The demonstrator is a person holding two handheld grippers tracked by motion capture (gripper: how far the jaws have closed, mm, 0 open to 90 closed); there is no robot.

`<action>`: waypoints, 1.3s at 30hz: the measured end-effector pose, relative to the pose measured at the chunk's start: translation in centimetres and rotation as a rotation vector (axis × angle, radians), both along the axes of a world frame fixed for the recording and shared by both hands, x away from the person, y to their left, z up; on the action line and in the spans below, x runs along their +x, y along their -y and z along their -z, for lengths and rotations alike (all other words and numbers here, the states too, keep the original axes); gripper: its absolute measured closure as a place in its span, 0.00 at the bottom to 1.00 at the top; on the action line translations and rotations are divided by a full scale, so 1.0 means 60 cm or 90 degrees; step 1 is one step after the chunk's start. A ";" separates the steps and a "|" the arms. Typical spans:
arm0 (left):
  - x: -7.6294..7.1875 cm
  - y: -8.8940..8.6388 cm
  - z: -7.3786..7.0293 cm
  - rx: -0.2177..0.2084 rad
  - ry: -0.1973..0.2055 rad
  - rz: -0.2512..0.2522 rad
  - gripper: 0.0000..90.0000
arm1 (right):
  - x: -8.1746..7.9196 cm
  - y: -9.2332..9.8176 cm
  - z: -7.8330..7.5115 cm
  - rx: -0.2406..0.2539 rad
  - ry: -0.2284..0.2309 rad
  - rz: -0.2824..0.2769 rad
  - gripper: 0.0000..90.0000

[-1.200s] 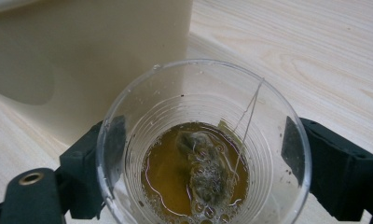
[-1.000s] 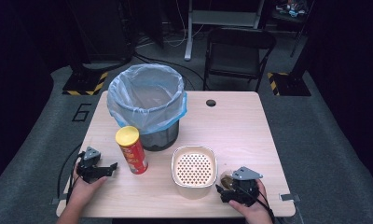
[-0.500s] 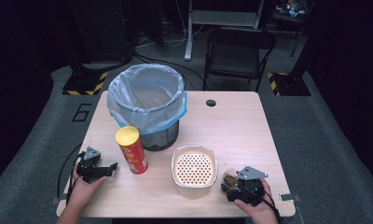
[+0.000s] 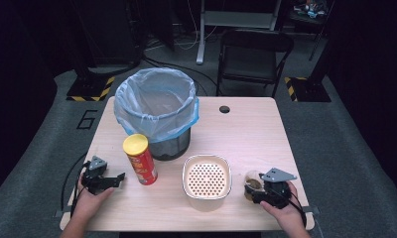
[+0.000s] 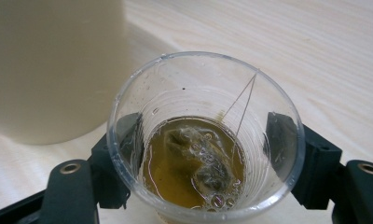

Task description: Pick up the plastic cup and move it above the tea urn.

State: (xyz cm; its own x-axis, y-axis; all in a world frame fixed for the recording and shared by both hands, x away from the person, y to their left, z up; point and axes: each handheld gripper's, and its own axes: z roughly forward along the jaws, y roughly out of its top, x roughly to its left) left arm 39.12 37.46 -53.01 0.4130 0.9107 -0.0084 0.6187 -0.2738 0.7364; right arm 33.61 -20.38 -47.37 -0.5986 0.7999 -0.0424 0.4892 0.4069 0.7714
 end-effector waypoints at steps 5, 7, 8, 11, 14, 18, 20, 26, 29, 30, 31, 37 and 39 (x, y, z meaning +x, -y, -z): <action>0.000 0.000 0.000 0.000 -0.001 0.000 0.14 | 0.026 0.031 0.005 0.006 0.021 0.014 0.32; 0.000 0.000 0.000 -0.003 -0.001 -0.001 0.14 | 0.040 0.047 0.007 0.010 0.026 0.017 0.32; 0.000 0.000 0.000 -0.001 -0.001 0.000 0.14 | 0.040 0.047 0.007 0.010 0.026 0.017 0.32; 0.000 0.000 0.000 0.000 0.000 0.000 0.14 | 0.049 0.059 0.008 0.020 0.027 0.019 0.32; 0.000 0.000 0.000 -0.003 -0.002 -0.001 0.14 | 0.051 0.064 0.010 0.015 0.032 0.015 0.32; 0.000 0.000 0.000 -0.001 0.000 -0.001 0.14 | 0.050 0.065 0.011 0.027 0.025 0.017 0.19; 0.000 0.000 0.000 -0.001 -0.001 0.000 0.14 | 0.052 0.066 0.010 0.037 0.015 0.013 0.14; 0.000 0.000 0.000 -0.002 -0.001 0.000 0.14 | 0.048 0.064 -0.001 0.043 0.036 0.018 0.08; 0.000 0.000 0.000 0.000 0.000 0.000 0.14 | 0.045 0.062 -0.010 0.047 0.041 0.017 0.08; 0.000 0.000 0.000 -0.001 -0.001 0.000 0.14 | 0.044 0.062 -0.013 0.044 0.048 0.013 0.08; 0.000 0.000 0.000 -0.002 0.000 -0.001 0.14 | 0.042 0.060 -0.019 0.041 0.056 0.014 0.08; 0.000 0.000 0.000 0.000 -0.001 0.000 0.14 | 0.031 0.034 -0.065 0.009 0.104 0.001 0.17; 0.000 0.000 0.000 -0.001 0.000 -0.001 0.14 | 0.031 0.017 -0.082 0.023 0.096 -0.028 0.35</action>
